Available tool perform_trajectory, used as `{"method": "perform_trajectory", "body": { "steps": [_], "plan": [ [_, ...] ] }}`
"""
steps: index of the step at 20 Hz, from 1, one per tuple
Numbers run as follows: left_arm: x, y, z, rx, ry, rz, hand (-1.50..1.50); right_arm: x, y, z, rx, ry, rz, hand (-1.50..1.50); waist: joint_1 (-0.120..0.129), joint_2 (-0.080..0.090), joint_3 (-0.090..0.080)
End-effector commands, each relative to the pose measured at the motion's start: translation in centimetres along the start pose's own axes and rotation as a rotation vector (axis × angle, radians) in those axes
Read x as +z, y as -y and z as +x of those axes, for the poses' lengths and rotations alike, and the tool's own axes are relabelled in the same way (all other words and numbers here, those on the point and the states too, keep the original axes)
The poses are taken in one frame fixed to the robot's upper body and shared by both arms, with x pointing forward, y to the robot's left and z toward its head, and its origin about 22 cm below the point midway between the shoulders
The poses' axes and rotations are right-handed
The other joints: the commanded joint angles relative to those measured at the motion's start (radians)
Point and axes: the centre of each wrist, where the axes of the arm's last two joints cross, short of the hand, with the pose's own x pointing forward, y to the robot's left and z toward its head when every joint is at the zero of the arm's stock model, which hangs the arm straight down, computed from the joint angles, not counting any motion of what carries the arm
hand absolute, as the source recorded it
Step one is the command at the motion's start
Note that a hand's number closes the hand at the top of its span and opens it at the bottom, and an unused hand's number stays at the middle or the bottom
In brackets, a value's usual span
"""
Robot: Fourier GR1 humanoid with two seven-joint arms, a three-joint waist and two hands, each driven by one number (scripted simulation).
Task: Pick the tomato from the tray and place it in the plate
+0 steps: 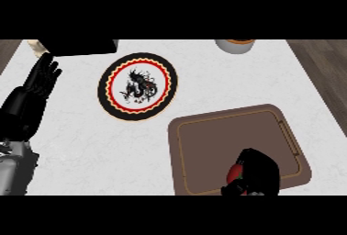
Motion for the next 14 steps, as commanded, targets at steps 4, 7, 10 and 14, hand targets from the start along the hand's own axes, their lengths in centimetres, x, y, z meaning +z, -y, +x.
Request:
{"method": "perform_trajectory", "body": {
  "steps": [4,7,10,14],
  "plan": [
    [0.1,-0.8,0.1,-0.013,-0.008,0.018,0.00,4.0,-1.7,-0.4,-0.133,-0.413,-0.227,1.50,0.001,0.008,0.004],
    [-0.5,0.1,1.2,-0.003,0.017,-0.011,0.00,6.9,-0.6,0.8,-0.175,-0.384,-0.316,1.50,0.024,0.011,0.006],
    [0.3,1.2,0.4,0.015,0.009,-0.044,0.00,9.3,0.4,1.7,-0.259,-0.297,-0.382,1.50,0.052,0.017,0.007],
    [-0.7,1.6,1.7,0.018,0.051,-0.053,0.00,11.8,2.5,3.8,-0.304,-0.130,-0.534,1.50,0.071,0.024,0.008]
  ]
}}
